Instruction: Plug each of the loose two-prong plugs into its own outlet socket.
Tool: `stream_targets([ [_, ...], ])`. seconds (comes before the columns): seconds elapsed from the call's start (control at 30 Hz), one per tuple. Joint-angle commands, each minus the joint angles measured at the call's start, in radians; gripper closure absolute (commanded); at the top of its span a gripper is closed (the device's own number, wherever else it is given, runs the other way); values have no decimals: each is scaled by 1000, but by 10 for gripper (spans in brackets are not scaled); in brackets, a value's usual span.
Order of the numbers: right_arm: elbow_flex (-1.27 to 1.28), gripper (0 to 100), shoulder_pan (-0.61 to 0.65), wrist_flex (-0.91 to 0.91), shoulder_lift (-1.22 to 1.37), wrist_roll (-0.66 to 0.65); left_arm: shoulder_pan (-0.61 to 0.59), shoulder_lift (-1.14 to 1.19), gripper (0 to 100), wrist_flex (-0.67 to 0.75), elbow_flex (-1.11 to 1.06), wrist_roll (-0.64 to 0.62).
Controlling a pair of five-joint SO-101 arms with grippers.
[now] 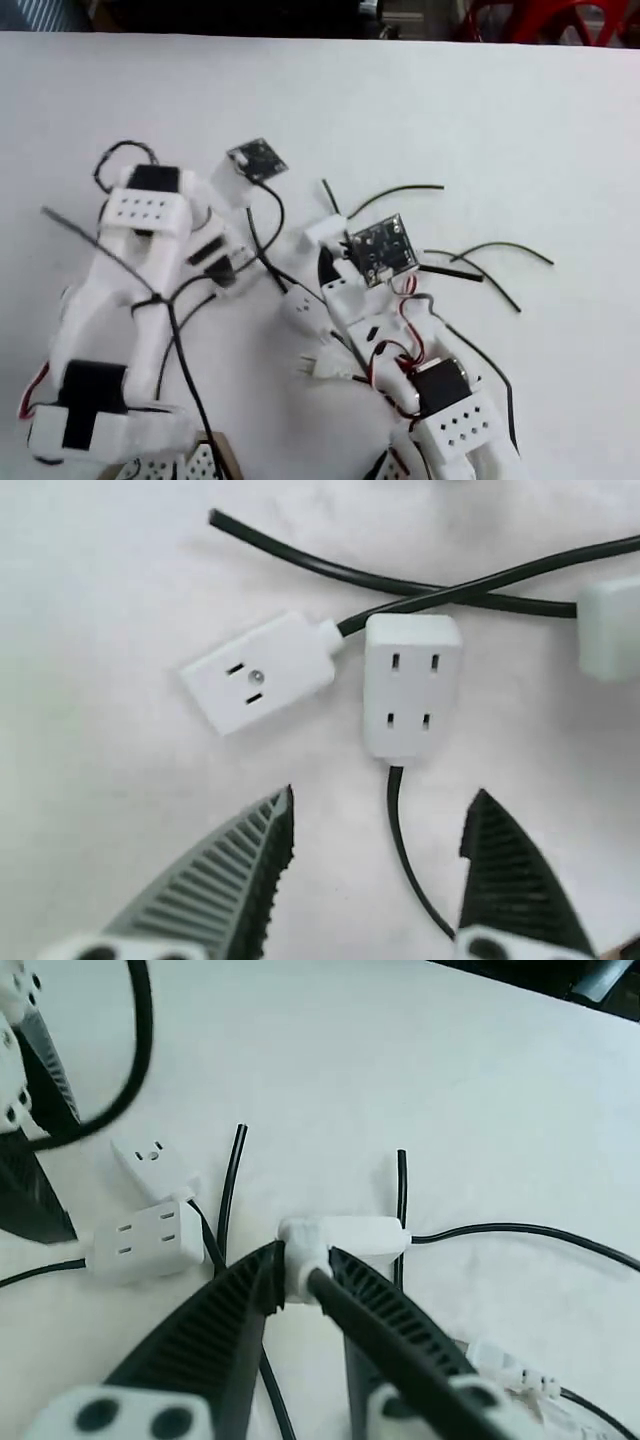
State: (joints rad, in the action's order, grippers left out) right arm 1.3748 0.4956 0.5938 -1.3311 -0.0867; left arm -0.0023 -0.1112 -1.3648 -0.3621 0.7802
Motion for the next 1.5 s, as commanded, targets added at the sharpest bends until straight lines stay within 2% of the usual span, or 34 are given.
stream_targets([
  [0.0,-34,978,5,27,8,-57,-59,-240,775,-63,41,-2],
  [0.13,-141,978,90,131,85,-61,-84,-440,784,-58,-63,-101],
  [0.3,-305,981,165,147,338,-63,-97,-625,785,-54,-245,-258],
  [0.57,-519,981,246,140,671,-64,-305,-831,785,247,-594,-364],
  [0.7,-583,981,248,81,811,-133,-367,-849,785,333,-704,-420],
  [0.87,-632,981,288,21,928,-146,-407,-849,785,428,-790,-502],
  [1.07,-681,981,291,-50,1040,-147,-417,-849,785,459,-838,-519],
  [1.47,-744,981,245,-54,1170,-147,-417,-849,784,460,-868,-517],
])
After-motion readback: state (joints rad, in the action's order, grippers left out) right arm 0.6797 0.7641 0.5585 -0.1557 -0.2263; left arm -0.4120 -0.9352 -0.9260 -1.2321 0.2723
